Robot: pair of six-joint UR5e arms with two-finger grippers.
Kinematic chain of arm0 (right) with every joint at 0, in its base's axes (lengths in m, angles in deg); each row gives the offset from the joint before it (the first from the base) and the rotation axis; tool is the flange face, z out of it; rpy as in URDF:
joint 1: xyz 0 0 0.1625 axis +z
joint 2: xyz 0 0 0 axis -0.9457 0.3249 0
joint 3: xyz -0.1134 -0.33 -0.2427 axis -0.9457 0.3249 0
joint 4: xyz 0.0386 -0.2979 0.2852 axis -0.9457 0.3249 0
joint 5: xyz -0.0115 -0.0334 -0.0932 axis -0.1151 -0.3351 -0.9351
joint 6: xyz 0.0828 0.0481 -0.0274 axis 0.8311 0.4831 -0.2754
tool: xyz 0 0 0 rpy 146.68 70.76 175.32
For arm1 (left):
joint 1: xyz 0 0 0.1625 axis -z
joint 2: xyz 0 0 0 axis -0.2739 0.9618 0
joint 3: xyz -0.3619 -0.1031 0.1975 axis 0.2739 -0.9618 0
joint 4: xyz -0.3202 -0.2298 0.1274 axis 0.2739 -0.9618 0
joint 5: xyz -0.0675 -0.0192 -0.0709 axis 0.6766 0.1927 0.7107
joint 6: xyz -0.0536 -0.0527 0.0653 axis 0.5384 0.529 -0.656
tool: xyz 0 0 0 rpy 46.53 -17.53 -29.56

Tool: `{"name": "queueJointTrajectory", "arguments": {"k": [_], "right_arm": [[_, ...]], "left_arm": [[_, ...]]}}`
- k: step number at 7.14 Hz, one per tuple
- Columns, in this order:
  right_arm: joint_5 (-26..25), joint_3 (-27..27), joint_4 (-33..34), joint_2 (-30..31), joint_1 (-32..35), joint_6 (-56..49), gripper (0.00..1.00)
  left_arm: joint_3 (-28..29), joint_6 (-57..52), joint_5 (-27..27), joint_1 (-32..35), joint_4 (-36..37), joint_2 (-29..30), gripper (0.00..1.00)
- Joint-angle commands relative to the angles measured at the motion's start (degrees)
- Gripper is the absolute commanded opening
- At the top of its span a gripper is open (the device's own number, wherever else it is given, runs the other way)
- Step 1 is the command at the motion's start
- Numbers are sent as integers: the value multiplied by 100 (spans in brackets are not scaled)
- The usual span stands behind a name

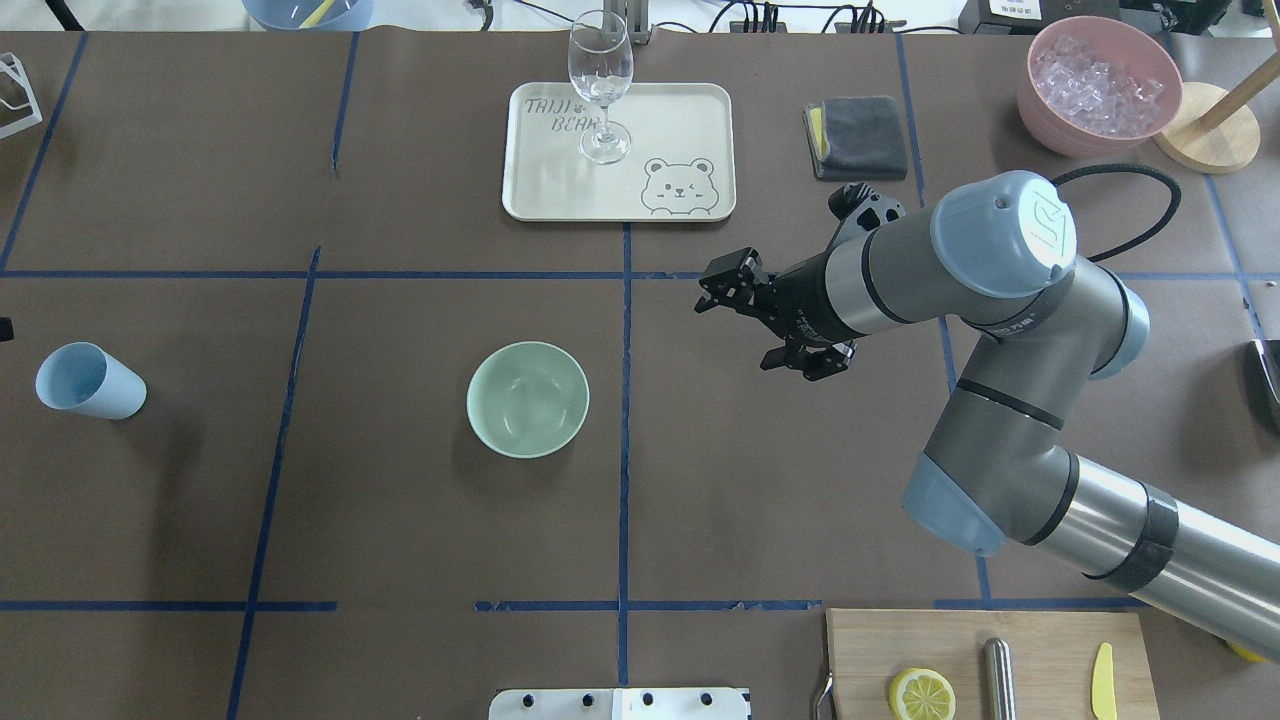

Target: Pour ice into bowl

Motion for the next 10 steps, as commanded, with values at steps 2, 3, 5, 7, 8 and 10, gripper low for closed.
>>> {"name": "queueJointTrajectory", "arguments": {"k": [2, 3, 5, 7, 8, 10], "right_arm": [[-8, -64, 0, -8, -12, 7, 100], [-8, -81, 0, -17, -4, 7, 100], [-8, -55, 0, -17, -4, -1, 100], [-8, -55, 0, 9, -4, -1, 100], [-8, -46, 0, 9, 5, -1, 100], [-8, -55, 0, 35, 14, -1, 100]], "left_arm": [[-18, 1387, -2504, -1784, -838, -735, 100], [-18, 1750, -3494, -2591, -829, -883, 100], [87, 2595, -5602, -4077, -655, -955, 100], [149, 2833, -6576, -4871, 35, -937, 100], [227, 3183, -7041, -5258, 389, -876, 100], [621, 3221, -7492, -5376, 410, -536, 100]]}}
